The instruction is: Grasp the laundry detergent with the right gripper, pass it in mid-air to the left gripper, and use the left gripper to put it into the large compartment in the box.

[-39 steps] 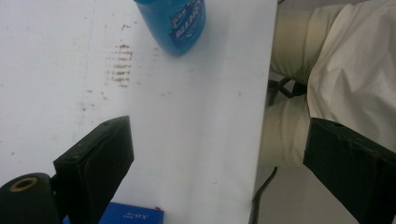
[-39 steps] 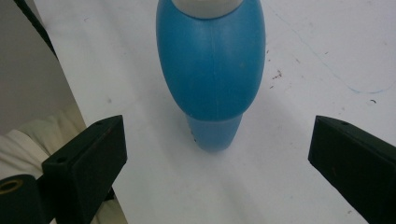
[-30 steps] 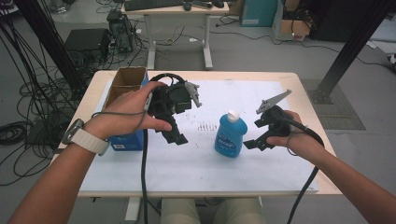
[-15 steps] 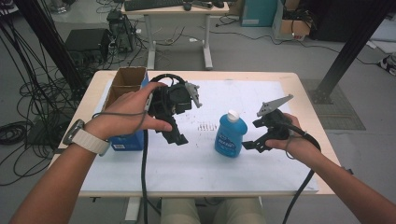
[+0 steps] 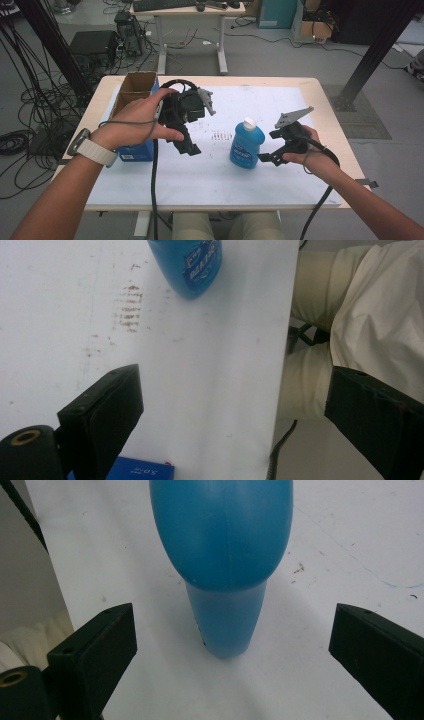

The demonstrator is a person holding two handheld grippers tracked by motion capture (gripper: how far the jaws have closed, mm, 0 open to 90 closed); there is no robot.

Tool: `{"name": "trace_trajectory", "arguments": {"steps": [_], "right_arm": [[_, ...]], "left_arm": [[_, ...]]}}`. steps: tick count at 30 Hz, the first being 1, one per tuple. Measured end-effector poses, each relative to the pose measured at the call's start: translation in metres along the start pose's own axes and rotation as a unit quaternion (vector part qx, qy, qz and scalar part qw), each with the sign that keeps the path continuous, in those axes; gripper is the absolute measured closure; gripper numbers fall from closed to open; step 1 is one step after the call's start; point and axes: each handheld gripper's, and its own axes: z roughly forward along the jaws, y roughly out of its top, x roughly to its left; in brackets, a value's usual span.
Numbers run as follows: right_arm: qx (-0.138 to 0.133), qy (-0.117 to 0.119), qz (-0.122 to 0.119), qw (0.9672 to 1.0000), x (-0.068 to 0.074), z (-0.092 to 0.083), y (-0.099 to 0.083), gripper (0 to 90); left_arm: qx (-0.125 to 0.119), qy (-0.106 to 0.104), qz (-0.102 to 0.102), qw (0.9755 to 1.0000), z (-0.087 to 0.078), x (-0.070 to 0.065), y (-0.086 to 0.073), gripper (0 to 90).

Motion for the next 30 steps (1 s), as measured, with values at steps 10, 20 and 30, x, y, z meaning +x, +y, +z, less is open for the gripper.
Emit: {"name": "trace_trajectory", "arguments": {"steps": [10, 20, 30], "right_arm": [[-0.028, -0.005, 0.005, 0.9996, 0.0, 0.003, -0.007, 5.3], [-0.046, -0.01, 0.01, 0.9988, 0.0, 0.005, -0.014, 5.3], [-0.067, -0.013, 0.003, 0.9977, 0.001, 0.008, -0.021, 3.5]], "left_arm": [[0.0, 0.0, -0.002, 1.0, 0.001, 0.0, 0.0, 8.9], [0.001, 0.0, -0.003, 1.0, 0.002, 0.0, -0.001, 8.9], [0.0, 0.0, -0.004, 1.0, 0.003, 0.0, -0.001, 8.9]]}}
